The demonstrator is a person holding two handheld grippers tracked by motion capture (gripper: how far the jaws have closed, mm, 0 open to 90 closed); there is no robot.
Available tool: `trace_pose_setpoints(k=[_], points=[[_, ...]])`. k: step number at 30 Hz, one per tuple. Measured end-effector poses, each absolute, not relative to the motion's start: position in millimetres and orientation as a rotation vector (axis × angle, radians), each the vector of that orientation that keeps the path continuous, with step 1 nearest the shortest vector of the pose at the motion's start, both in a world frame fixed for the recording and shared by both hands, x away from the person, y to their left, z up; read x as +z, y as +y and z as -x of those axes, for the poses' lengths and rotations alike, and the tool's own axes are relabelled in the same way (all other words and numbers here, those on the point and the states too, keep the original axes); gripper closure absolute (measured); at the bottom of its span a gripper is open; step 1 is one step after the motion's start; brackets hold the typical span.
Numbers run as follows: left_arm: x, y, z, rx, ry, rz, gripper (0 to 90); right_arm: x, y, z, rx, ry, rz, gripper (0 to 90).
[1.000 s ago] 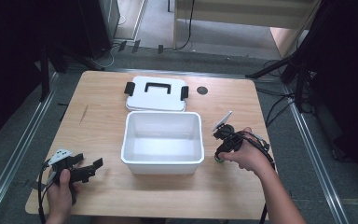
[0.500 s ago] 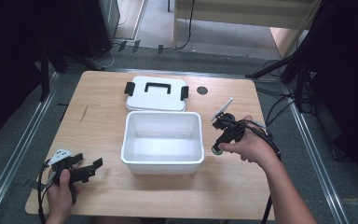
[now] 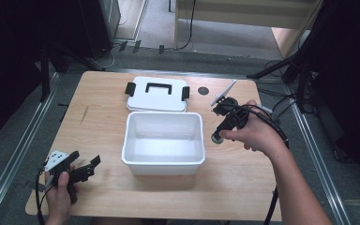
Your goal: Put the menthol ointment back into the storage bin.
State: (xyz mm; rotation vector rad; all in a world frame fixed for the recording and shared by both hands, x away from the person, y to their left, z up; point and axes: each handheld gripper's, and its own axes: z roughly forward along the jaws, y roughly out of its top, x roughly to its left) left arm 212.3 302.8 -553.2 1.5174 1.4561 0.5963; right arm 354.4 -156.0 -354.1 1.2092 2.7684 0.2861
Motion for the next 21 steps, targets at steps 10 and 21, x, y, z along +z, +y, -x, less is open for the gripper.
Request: trace_pose_setpoints(k=[10,21], points=[[-553,303,-213,0.59,1.47,-1.52,8.4,-324,-131,-354,0.306,2.796,-1.127,51.5],[-554,303,-214,0.583,1.471,-1.517,8.4,-312,-94,-352,0.367,2.851,-1.011,51.6]])
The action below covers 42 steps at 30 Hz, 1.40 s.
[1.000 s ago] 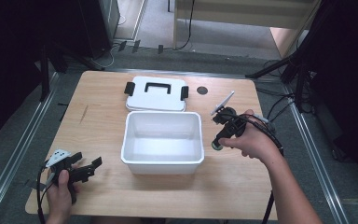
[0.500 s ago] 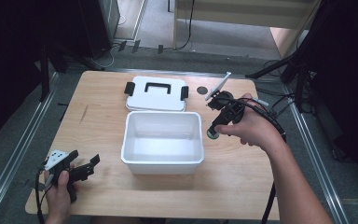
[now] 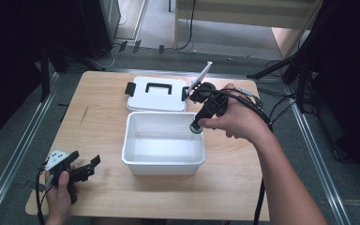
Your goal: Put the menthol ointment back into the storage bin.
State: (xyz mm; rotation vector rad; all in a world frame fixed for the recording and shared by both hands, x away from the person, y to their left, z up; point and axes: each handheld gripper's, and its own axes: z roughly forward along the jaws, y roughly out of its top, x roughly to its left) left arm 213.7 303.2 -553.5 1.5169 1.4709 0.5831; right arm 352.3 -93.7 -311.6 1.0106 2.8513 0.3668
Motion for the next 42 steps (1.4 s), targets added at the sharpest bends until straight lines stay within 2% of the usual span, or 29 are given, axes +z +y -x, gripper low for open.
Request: trace_pose_setpoints(k=[6,23,42], points=[[-554,303,-214,0.58,1.47,-1.52,8.4,-326,-81,-354,0.345,2.885,-1.0,51.5],[-554,303,-215,0.575,1.474,-1.528,8.4,-405,-56,-364,0.252,2.993,-0.965,51.5],[-554,303,-215,0.567,1.474,-1.535,8.4,-457,-40,-359,0.042,3.029,-0.816,51.4]])
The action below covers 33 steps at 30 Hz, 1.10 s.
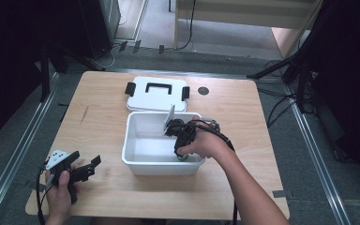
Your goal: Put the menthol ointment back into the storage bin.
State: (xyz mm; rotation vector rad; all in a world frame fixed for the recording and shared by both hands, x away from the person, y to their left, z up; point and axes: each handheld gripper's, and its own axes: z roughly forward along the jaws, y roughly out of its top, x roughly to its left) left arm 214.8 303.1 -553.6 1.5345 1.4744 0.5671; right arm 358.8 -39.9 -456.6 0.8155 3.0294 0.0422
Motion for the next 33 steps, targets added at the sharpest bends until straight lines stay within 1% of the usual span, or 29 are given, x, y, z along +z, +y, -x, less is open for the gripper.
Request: trace_pose_setpoints(k=[6,15,18,20,21,22,25,28,33], points=[[-554,303,-215,0.567,1.475,-1.535,8.4,-464,-38,-358,-0.014,3.024,-0.779,51.3],[-554,303,-215,0.564,1.476,-1.535,8.4,-464,-38,-356,-0.029,3.029,-0.738,50.5],[-554,303,-215,0.564,1.475,-1.536,8.4,-462,-39,-355,-0.013,3.027,-0.73,48.2],[-554,303,-215,0.563,1.475,-1.536,8.4,-455,-39,-354,0.02,3.01,-0.725,44.9],[-554,303,-215,0.563,1.475,-1.536,8.4,-455,-39,-354,0.02,3.01,-0.725,44.9],[-554,303,-215,0.563,1.475,-1.536,8.4,-449,-40,-353,0.048,3.002,-0.727,42.5],[-554,303,-215,0.563,1.475,-1.537,8.4,-442,-41,-352,0.067,2.995,-0.726,41.0],[-554,303,-215,0.563,1.475,-1.536,8.4,-427,-44,-351,0.125,2.982,-0.72,38.0],[-554,303,-215,0.563,1.474,-1.535,8.4,-411,-48,-349,0.202,2.962,-0.744,34.1]])
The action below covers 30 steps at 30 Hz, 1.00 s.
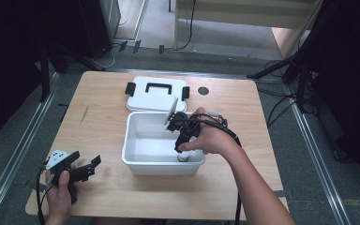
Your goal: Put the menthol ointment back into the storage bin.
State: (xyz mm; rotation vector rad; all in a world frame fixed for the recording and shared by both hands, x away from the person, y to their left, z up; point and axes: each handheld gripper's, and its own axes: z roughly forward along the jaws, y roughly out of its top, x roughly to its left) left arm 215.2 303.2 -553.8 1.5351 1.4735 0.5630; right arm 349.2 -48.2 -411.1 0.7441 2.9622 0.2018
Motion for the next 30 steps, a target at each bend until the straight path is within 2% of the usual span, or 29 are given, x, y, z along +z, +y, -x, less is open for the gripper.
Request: trace_pose_setpoints(k=[15,30], points=[[-554,303,-215,0.558,1.477,-1.533,8.4,-360,-89,-348,0.41,2.844,-0.878,28.7],[-554,303,-215,0.555,1.476,-1.536,8.4,-360,-137,-350,0.463,2.751,-1.015,26.7]])
